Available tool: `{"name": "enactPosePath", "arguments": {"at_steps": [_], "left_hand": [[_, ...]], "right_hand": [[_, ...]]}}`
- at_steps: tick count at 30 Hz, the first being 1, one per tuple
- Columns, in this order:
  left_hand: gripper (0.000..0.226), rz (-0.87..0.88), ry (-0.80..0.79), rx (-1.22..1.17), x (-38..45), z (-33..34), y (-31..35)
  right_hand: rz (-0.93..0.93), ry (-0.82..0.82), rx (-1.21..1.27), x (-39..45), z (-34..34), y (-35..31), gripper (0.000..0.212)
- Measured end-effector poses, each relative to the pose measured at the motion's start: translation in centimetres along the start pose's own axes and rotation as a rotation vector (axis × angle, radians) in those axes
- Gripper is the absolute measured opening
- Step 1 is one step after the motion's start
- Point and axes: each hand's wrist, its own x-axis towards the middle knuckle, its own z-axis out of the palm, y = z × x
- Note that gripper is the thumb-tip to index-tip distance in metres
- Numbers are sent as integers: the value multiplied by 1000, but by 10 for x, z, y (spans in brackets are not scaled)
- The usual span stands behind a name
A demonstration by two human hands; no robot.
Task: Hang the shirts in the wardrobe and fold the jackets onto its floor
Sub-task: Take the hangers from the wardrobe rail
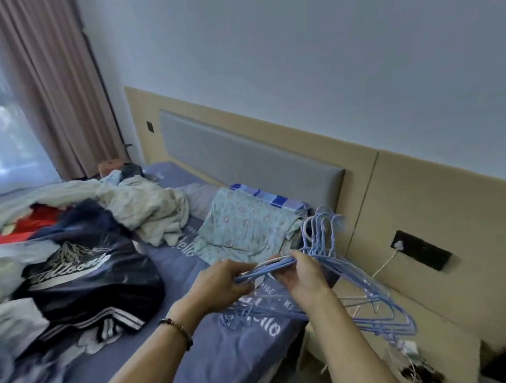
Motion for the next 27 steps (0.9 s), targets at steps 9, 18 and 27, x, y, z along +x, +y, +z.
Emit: {"name": "enactPosePath", "arguments": {"at_steps": [9,18,27], "left_hand": [[38,-173,-228,-79,52,15,-196],[37,-352,-335,-196,171,104,-326],[34,-338,-378,-88,270,166,-403]], "right_hand": [[209,115,3,115,88,149,10],[361,160,-157,303,101,232,16],[391,245,-209,437,96,287,9]]}}
